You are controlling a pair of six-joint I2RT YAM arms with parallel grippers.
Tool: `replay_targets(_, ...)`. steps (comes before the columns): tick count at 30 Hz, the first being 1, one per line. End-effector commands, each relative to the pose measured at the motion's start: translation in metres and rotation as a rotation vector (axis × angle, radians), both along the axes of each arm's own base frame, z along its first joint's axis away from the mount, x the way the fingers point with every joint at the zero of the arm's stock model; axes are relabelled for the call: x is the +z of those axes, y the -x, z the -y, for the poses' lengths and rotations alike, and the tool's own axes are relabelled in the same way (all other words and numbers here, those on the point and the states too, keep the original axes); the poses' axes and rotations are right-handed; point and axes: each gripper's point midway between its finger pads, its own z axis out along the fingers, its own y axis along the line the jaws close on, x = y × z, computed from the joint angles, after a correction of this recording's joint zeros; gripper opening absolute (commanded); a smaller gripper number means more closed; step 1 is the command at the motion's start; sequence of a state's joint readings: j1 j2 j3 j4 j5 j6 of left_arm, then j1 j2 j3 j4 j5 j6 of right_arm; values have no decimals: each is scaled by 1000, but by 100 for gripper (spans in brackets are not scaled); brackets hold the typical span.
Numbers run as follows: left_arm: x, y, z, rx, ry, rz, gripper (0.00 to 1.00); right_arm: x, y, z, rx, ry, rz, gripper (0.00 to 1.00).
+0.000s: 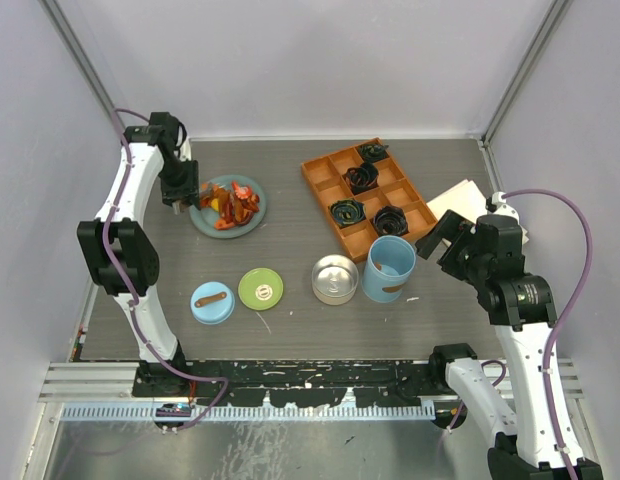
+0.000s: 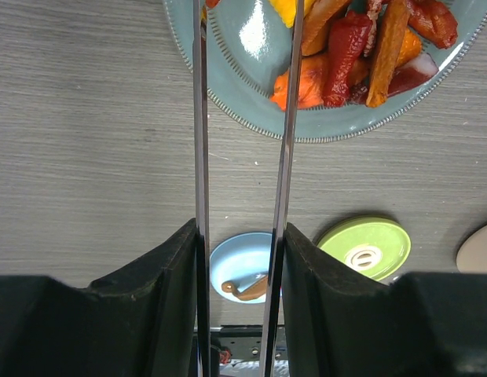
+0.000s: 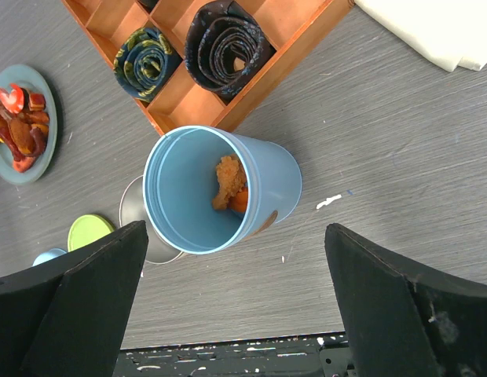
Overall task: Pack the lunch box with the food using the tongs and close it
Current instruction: Pick up the fake food from the plate.
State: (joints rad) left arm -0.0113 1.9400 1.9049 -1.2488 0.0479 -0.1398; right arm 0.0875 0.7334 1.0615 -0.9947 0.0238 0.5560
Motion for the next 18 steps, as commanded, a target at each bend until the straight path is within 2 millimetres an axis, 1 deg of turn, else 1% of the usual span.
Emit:
replay_targets(1, 5, 2, 2, -23, 8, 12, 42, 13, -10, -1, 4, -9, 61, 100)
replay_targets(4, -1, 2, -2, -17, -13, -8, 42, 13, -10, -2, 6, -11, 59, 100)
replay_targets(7, -6, 2, -3, -15, -19, -30, 39, 14, -10, -2, 8, -12, 61, 100)
replay_targets(10, -7, 1, -6, -6, -37, -33, 35, 14, -10, -2, 8, -12, 64, 100)
replay_targets(13, -6, 1, -11, 10, -63, -35, 27, 15, -9, -3, 7, -17, 66, 100)
replay_targets(16, -8, 3, -14, 9, -79, -46, 26, 14, -9, -4, 8, -23, 65, 100)
replay_targets(18, -10, 4, -15, 13, -87, -51, 30, 15, -9, -4, 8, -24, 66, 100)
